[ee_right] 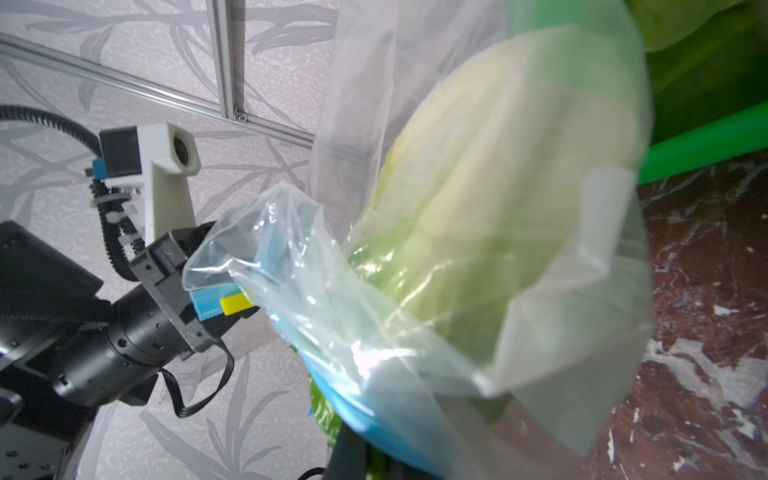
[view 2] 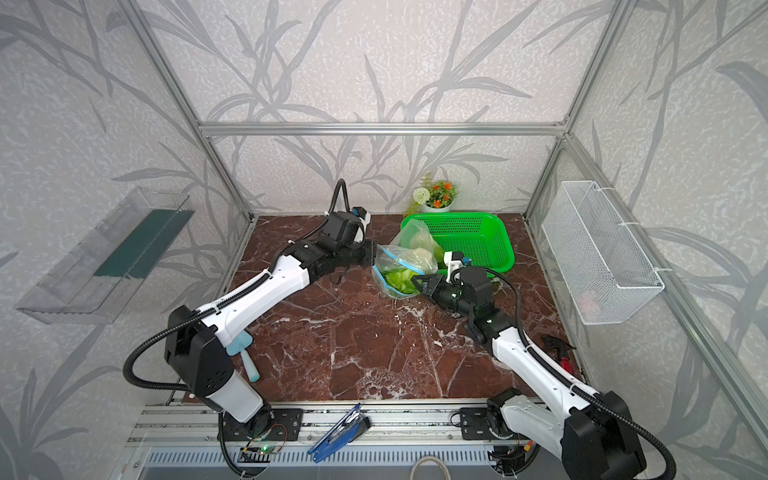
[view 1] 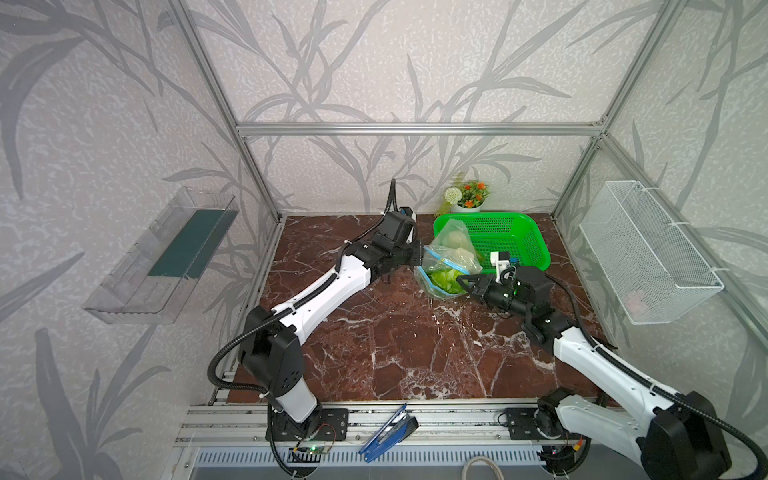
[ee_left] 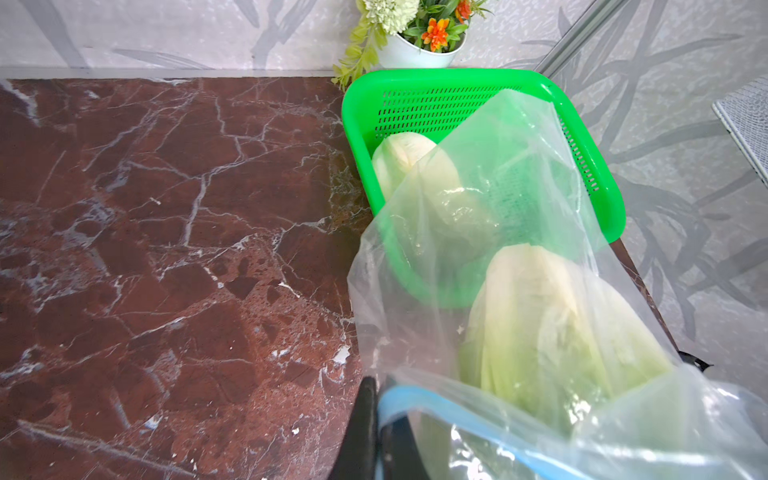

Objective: Open the zip-top bag and take out the chinese cabbages
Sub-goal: Pick up the Chinese cabbage from the zipper food storage bag.

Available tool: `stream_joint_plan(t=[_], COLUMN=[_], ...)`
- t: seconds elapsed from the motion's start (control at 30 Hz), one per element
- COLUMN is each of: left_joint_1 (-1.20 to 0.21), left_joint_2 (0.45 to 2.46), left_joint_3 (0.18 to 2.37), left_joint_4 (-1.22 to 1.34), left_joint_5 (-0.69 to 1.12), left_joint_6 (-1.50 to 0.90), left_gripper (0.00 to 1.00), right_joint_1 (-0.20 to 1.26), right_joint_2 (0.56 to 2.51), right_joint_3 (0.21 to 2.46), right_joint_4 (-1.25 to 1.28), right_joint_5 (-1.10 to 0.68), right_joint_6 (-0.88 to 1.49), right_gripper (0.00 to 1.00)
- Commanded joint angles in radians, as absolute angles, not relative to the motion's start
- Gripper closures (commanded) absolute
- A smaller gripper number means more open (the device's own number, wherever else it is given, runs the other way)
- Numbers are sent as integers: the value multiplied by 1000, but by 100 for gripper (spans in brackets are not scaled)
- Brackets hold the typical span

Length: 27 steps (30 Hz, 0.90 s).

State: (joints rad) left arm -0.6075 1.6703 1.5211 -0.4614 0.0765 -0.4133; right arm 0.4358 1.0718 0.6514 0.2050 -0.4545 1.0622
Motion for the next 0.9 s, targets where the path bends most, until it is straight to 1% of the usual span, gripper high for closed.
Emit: stream_joint_plan(t=[0.0, 0.13, 0.2, 0.23, 0.37, 0.5, 0.63, 0.87], left_joint_1=[-601, -606, -607, -608, -608, -609, -616, -659], left_joint_2=[1700, 1718, 1703, 1693, 1669, 1663, 1628, 1528], left_joint_3=[1614, 1674, 1657, 1641, 1595, 1539, 1421, 1258], left_joint_4=[-484, -527, -507, -494, -500, -531, -507, -412], left_joint_5=[132, 168, 199, 212, 142, 120, 111, 106], left_joint_6=[-365, -357, -362, -360, -343, -321, -319, -349], left_gripper=[100, 100, 100, 100, 100, 100, 100, 100], right_joint_1=[468, 474, 475, 474, 474, 436, 383, 357], right_joint_2=[1084, 1102, 1115, 1118, 1124, 1111, 1138, 1240], right_joint_3=[725, 738, 753, 741, 726, 679, 637, 638], right_joint_4=[123, 84, 13, 29, 97, 278, 501, 716], right_joint_5=[-508, -493, -460, -459, -474, -489, -515, -496], right_joint_6=[939, 898, 855, 858, 878, 995, 1161, 1324], right_gripper=[100, 100, 100, 100, 100, 100, 100, 100])
